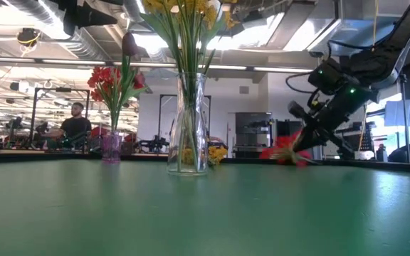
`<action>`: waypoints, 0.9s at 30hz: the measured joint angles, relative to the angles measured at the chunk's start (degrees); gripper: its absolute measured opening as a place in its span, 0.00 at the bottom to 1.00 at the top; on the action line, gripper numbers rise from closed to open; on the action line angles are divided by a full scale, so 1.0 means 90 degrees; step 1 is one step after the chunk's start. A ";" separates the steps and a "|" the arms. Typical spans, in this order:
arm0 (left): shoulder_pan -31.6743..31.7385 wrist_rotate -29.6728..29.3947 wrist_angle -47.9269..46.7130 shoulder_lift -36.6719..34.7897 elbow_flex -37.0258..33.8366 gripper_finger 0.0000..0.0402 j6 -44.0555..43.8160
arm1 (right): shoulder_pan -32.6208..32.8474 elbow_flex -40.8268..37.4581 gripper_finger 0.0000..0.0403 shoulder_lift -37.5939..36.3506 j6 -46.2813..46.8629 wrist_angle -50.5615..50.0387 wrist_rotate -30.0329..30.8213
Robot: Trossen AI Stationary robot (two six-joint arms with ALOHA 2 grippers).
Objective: Sort flowers into vase by color
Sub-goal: Put the red flowers into the pink vase
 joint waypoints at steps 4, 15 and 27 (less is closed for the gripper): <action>0.0000 0.0133 0.0025 0.0000 0.0000 0.60 -0.0118 | 0.0002 0.0000 0.00 -0.0414 -0.0126 0.0224 -0.0390; 0.0000 0.1616 0.1541 0.0029 0.0000 0.60 -0.0286 | 0.0057 0.0042 0.00 -0.2509 -0.0403 0.1357 -0.0788; 0.0000 0.2838 0.3166 0.0771 0.0050 0.60 -0.0322 | 0.1962 0.2008 0.00 -0.3344 -0.1502 0.0463 0.0081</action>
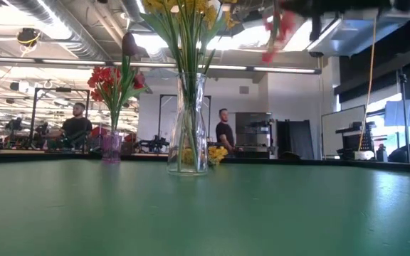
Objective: Sort flowers into vase by color
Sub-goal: Put the red flowers into the pink vase
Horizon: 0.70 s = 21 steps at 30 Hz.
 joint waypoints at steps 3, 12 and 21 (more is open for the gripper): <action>0.0000 0.0137 -0.0006 0.0394 0.0333 0.60 0.0002 | 0.0501 0.0808 0.00 0.0240 -0.0677 -0.0685 0.0589; 0.0000 0.0499 -0.0257 0.1854 0.2101 0.60 -0.0014 | 0.1359 0.2651 0.00 0.1421 -0.1724 -0.1246 0.1157; 0.0444 0.0694 -0.1949 0.3160 0.3936 0.60 0.0075 | 0.1861 0.3630 0.00 0.2534 -0.2145 -0.1361 0.1101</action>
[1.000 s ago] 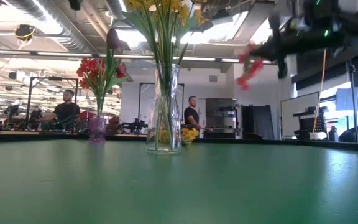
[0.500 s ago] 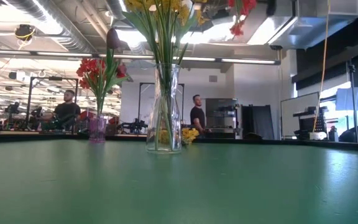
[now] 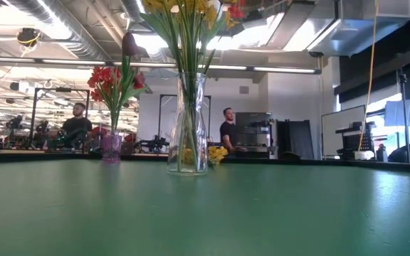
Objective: Sort flowers into vase by color
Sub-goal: Put the red flowers into the pink vase
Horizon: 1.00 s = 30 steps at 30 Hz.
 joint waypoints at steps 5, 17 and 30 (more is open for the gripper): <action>0.0385 -0.0001 -0.0854 0.0494 0.0698 0.60 -0.0081 | 0.0265 0.0142 0.00 0.0295 -0.0258 -0.0010 0.0007; 0.0843 0.0436 -0.0779 0.1267 0.1046 0.60 -0.0256 | 0.0357 0.0163 0.00 0.0335 -0.0299 0.0121 0.0010; 0.0838 0.0424 -0.0308 0.1649 0.1058 0.60 0.0124 | 0.0357 0.0163 0.00 0.0372 -0.0287 0.0148 0.0005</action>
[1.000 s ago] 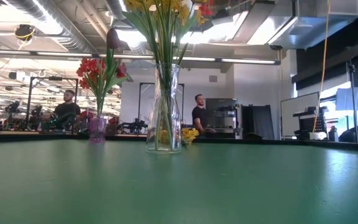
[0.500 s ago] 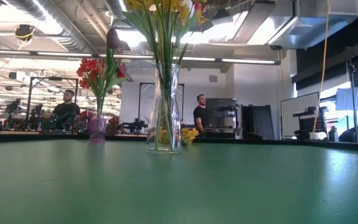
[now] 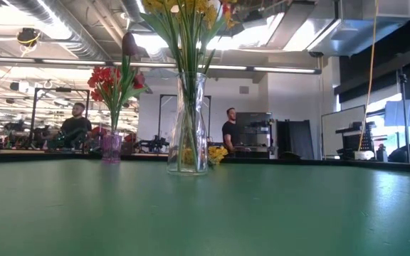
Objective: Sort flowers into vase by color
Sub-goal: Put the red flowers into the pink vase
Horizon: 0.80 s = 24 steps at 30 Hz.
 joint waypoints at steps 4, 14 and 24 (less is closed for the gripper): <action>0.0000 0.0000 0.0064 0.0042 0.0000 0.60 0.0004 | 0.0000 0.0000 0.00 0.0000 0.0002 -0.0032 -0.0002; -0.0002 -0.0349 -0.0001 0.0052 0.0000 0.37 0.0316 | 0.0000 0.0000 0.00 0.0000 0.0005 -0.0044 -0.0119; -0.0002 -0.0372 -0.0002 0.0052 -0.0002 0.02 0.0350 | 0.0000 0.0000 0.01 0.0000 0.0003 -0.0046 -0.0179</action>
